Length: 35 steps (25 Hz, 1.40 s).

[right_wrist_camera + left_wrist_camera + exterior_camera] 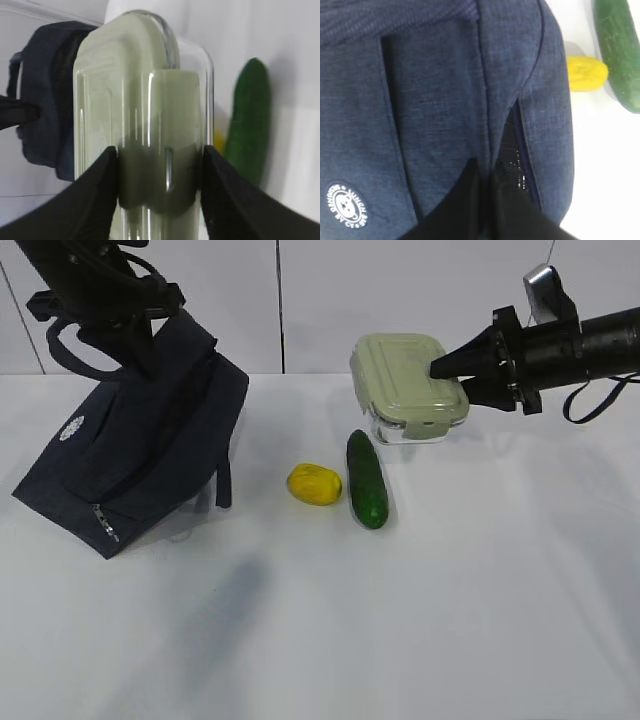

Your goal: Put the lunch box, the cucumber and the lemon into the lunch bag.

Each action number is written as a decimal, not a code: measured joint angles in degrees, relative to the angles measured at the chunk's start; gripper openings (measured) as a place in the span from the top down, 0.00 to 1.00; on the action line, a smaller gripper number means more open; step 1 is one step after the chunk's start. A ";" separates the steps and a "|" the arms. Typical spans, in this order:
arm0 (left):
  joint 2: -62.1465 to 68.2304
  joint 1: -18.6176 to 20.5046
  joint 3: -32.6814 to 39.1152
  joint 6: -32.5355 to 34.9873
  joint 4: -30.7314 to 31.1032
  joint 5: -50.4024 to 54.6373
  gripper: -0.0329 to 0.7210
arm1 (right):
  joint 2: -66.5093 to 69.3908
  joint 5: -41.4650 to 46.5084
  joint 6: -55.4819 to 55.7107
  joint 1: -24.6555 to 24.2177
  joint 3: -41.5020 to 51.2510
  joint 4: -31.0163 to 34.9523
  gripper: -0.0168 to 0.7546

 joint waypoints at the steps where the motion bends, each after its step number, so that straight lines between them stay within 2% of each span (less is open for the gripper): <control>1: 0.00 -0.23 0.00 0.00 -0.20 0.00 0.96 | -0.26 0.00 0.00 0.87 0.04 0.50 0.50; 8: 0.12 -1.25 0.00 0.10 -1.87 0.00 0.96 | -1.21 0.21 0.20 6.32 0.14 4.50 0.50; 15: 0.12 -3.15 0.00 0.10 -4.59 0.07 0.96 | -1.21 0.31 -0.12 10.28 0.14 4.74 0.50; 26: 0.12 -3.53 0.00 0.10 -11.69 0.07 0.96 | -0.83 0.52 -0.96 10.62 0.14 2.97 0.50; 35: 0.12 -3.53 0.00 0.10 -14.12 0.07 0.96 | 3.02 0.42 -1.10 12.69 0.14 1.66 0.50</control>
